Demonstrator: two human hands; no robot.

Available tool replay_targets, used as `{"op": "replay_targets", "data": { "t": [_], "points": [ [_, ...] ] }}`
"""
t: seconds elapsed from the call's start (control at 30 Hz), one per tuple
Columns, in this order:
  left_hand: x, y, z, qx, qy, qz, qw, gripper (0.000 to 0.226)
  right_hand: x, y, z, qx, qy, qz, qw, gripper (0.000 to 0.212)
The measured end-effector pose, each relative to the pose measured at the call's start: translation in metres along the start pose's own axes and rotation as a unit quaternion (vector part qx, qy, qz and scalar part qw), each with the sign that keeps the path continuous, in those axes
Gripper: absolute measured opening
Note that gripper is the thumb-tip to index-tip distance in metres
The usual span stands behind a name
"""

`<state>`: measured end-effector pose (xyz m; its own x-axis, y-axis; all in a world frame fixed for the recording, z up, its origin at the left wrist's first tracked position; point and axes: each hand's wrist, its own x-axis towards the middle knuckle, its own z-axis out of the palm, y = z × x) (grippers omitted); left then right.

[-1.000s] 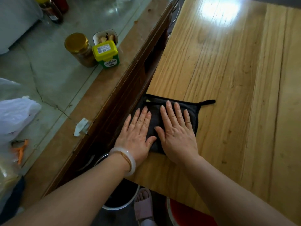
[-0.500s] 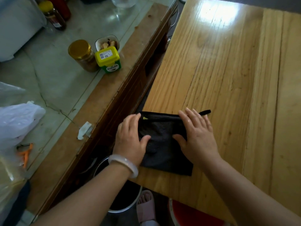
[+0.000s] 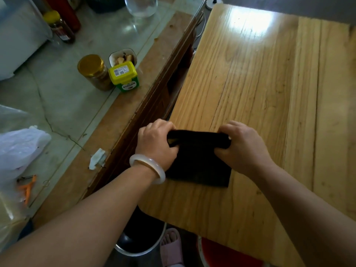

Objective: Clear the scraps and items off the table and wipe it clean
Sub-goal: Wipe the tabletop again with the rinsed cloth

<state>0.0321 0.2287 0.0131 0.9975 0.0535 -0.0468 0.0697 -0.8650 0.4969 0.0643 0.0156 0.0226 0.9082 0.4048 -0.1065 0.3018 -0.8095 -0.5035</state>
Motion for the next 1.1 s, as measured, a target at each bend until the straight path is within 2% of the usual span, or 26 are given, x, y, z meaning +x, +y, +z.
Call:
{"op": "replay_targets", "data": {
  "t": [0.07, 0.13, 0.23, 0.3, 0.37, 0.47, 0.53, 0.63, 0.7, 0.8, 0.87, 0.93, 1.1],
  "points": [
    [0.005, 0.006, -0.008, -0.035, 0.078, 0.046, 0.995, 0.019, 0.001, -0.001, -0.009, 0.021, 0.09, -0.048, 0.995, 0.007],
    [0.008, 0.011, -0.013, -0.039, 0.139, 0.097, 0.985, 0.019, 0.001, 0.0, -0.014, -0.025, 0.179, -0.108, 0.978, 0.006],
    [0.006, 0.003, -0.01, -0.018, 0.153, 0.171, 0.973, 0.02, -0.01, 0.008, -0.008, -0.09, 0.238, -0.16, 0.954, 0.013],
    [-0.005, -0.011, 0.0, 0.027, 0.087, 0.202, 0.975, 0.034, -0.025, 0.014, 0.006, -0.112, 0.194, -0.162, 0.961, 0.019],
    [-0.025, -0.027, 0.011, 0.08, -0.016, 0.22, 0.972, 0.049, -0.045, 0.021, 0.028, -0.131, 0.097, -0.158, 0.974, 0.023],
    [-0.052, -0.039, 0.019, 0.117, -0.131, 0.215, 0.961, 0.048, -0.067, 0.027, 0.048, -0.143, -0.016, -0.129, 0.981, 0.029],
    [-0.057, -0.038, 0.021, 0.096, -0.134, 0.208, 0.964, 0.046, -0.07, 0.026, 0.05, -0.098, -0.006, -0.094, 0.991, 0.039],
    [-0.043, -0.027, 0.029, 0.083, -0.092, 0.207, 0.97, 0.048, -0.053, 0.012, 0.051, -0.012, 0.095, -0.041, 0.995, 0.034],
    [-0.023, -0.012, 0.037, 0.109, -0.08, 0.183, 0.974, 0.054, -0.03, 0.001, 0.055, 0.009, 0.131, 0.014, 0.991, 0.032],
    [0.008, 0.002, 0.052, 0.182, -0.136, 0.104, 0.968, 0.063, -0.001, -0.014, 0.068, 0.029, 0.066, 0.112, 0.991, 0.05],
    [0.018, 0.002, 0.061, 0.234, -0.181, 0.073, 0.952, 0.063, 0.006, -0.016, 0.085, -0.024, 0.012, 0.136, 0.99, 0.057],
    [0.015, -0.005, 0.068, 0.241, -0.194, 0.065, 0.948, 0.061, 0.005, -0.015, 0.097, -0.083, -0.011, 0.133, 0.988, 0.058],
    [0.013, -0.019, 0.068, 0.252, -0.174, 0.055, 0.95, 0.061, 0.016, -0.012, 0.099, -0.123, -0.029, 0.087, 0.988, 0.058]
  ]
}}
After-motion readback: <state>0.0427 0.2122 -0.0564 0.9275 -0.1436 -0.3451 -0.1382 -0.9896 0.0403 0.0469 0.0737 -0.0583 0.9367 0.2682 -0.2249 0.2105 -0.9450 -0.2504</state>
